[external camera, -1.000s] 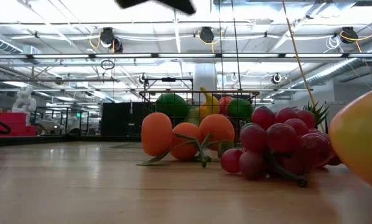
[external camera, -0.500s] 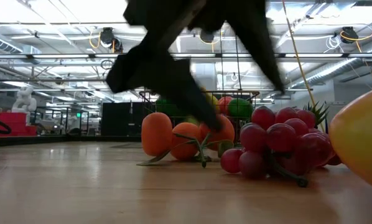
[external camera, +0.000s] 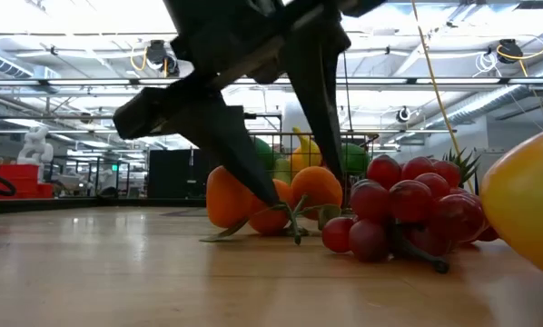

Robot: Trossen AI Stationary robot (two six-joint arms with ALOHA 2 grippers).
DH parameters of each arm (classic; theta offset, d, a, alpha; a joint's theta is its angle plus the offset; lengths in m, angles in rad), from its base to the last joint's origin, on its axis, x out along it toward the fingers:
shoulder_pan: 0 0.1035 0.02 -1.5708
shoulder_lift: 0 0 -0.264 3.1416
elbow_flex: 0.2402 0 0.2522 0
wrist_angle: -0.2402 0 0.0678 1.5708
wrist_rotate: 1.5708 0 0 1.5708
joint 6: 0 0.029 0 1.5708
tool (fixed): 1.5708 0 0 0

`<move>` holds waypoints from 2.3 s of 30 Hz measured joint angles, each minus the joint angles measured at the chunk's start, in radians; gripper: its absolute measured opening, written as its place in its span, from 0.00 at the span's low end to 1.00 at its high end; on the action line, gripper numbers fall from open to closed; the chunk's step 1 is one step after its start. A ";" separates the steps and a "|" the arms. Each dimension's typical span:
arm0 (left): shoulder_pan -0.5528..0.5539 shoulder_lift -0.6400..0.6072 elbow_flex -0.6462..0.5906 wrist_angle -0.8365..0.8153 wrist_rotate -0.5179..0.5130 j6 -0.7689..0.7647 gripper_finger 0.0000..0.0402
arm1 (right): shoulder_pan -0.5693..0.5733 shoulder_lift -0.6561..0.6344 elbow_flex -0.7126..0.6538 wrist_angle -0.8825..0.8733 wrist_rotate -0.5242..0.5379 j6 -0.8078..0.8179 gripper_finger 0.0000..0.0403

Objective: Build produce basket
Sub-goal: Put the orange tangerines into the brown wire basket

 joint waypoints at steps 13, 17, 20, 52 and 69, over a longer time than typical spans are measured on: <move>0.081 -0.001 0.000 -0.068 0.056 -0.193 0.52 | 0.000 0.000 0.000 0.000 0.000 -0.012 0.98; 0.097 0.005 0.000 -0.064 0.128 -0.199 0.52 | 0.000 0.000 0.000 0.001 0.000 -0.012 0.98; 0.099 0.009 0.000 -0.073 0.142 -0.216 0.52 | 0.000 0.000 0.000 0.001 0.000 -0.012 0.98; 0.101 0.041 -0.006 -0.109 0.107 -0.082 0.06 | 0.000 0.007 0.000 0.005 0.012 0.011 0.98; 0.121 -0.115 -0.002 -0.107 0.076 0.276 0.01 | 0.000 0.007 0.000 0.008 0.097 -0.009 0.98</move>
